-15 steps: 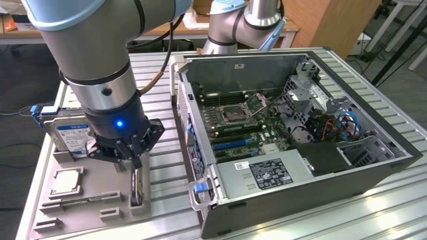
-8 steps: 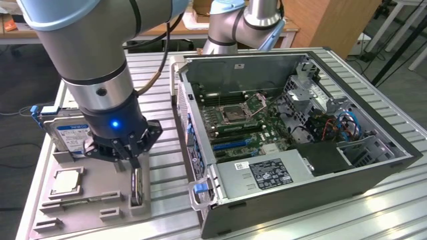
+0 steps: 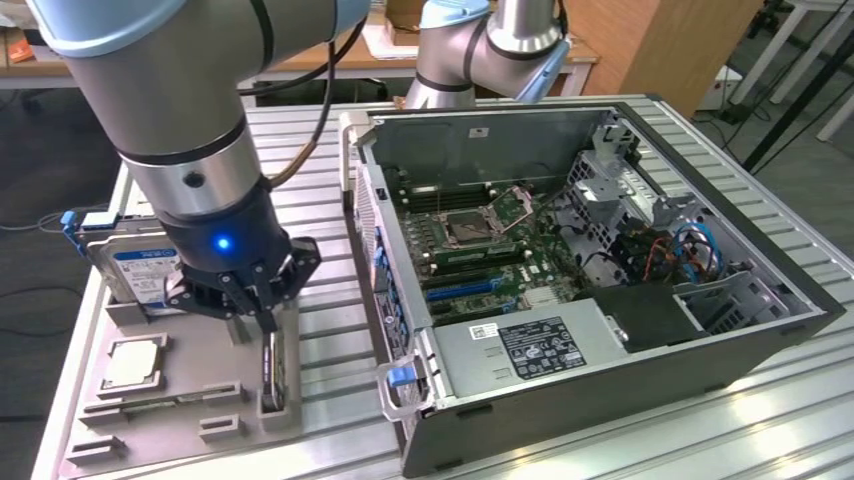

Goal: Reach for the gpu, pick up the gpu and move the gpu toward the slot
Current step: 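Pick up the gpu and move the gpu toward the slot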

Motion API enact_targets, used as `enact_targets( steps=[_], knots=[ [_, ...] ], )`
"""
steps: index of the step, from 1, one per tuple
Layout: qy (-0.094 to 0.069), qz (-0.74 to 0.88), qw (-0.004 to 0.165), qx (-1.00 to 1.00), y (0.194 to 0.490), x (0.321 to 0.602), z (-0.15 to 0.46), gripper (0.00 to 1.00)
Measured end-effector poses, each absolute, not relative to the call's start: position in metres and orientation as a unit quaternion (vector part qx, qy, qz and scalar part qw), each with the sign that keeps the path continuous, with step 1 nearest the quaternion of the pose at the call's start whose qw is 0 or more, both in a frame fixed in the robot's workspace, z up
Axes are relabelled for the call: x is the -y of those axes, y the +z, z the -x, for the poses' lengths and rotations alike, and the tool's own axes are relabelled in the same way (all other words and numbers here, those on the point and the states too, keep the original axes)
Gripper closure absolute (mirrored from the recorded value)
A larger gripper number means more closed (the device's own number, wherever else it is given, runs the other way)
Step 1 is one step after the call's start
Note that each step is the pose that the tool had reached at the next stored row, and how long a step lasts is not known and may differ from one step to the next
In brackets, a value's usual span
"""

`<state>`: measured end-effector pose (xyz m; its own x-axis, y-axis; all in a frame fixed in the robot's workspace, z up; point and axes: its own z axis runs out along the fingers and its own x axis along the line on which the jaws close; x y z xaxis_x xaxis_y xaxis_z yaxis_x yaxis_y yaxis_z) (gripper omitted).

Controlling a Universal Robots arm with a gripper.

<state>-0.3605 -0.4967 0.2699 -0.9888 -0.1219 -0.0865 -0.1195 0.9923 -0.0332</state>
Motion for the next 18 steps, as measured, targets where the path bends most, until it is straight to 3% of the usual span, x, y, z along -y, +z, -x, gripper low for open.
enact_targets(
  steps=[18],
  knots=[
    [-0.014, 0.053, 0.046, -0.997, 0.2695, 0.4941, 0.3616, 0.89]
  ],
)
